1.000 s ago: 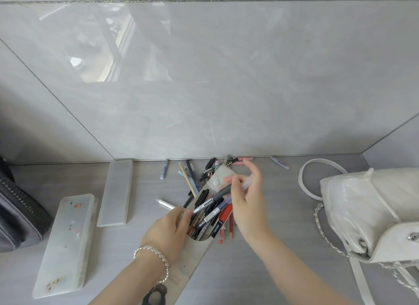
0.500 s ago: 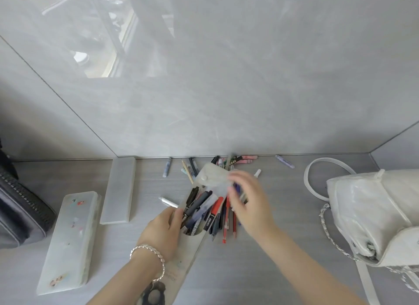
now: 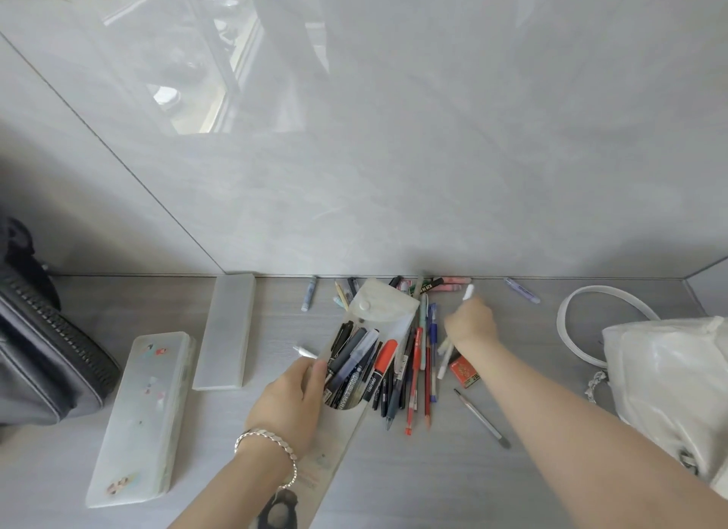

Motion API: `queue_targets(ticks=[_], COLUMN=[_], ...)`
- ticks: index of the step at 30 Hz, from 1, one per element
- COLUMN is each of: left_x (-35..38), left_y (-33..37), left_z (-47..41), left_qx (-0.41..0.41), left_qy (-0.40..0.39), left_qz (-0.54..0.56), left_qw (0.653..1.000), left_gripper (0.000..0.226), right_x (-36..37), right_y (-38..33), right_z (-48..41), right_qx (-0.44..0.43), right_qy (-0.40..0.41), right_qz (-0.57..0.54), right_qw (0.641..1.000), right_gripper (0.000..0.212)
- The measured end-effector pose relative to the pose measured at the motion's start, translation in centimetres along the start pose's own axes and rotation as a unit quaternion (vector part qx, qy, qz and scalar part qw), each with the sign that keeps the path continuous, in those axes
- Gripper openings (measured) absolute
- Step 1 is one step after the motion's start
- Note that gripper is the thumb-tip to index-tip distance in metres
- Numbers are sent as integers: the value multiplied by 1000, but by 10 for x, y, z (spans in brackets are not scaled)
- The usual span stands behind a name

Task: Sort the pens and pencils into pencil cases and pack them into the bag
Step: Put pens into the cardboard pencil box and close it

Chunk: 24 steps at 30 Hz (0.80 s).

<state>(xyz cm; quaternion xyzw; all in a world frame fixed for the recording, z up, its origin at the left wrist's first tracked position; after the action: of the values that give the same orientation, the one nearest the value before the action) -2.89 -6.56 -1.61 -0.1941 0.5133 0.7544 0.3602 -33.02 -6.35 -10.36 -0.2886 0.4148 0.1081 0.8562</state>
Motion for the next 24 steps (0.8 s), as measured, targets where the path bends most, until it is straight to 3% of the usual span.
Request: queue_targets(ticks=[1,4,9,12,15,17,19,23,24], left_x=[-2,-9,-17,-18,-19,-19,-20,-17,-17], left_y=[-1,-6,-11,-13,-13,-14,-15,-16,-16], left_z=[-1,-3,-9,-8,-5,-4,-2,0,1], left_qx=[-4,-13,-24,-25,-20,-17,-17,-21,-20], left_qy=[4,15,24,20,20,22,23,19,17], left_qz=[0,0,21,20,8,6,9,14,14], left_qw=[1000,1000,999,999,1000,1000,1000,1000,1000], left_gripper=[35,36,35,33,32,32,33,33,33], right_x=[-2,-9,13,30,36,35,37,35,32], right_y=[-3,-20,-60,-72,-73,-62,-49,-32,-32], right_z=[0,4,18,21,22,18,13,6,6], right_qx=[-17,-77,-145,-130,-82,-35,-7,-20,-32], right_qy=[-4,4,-45,-49,-38,-14,-13,-16,-13], right_qz=[-3,-37,-48,-27,-42,-87,-83,-65,-66], right_qw=[1000,996,987,990,995,996,996,998,997], right_gripper=[15,35,40,43,26,47,54,28,30])
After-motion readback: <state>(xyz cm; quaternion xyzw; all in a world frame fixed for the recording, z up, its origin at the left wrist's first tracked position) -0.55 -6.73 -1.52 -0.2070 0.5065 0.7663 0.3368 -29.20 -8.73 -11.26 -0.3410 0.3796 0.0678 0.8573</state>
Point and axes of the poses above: each hand's wrist, its own z-axis away from the middle knuckle, its own x-axis out of the palm, y = z × x, the point moved 9 cm from there along -z, towards the middle knuckle, and after that the axes turned 5 degrees about z, right-handed, at the moved point
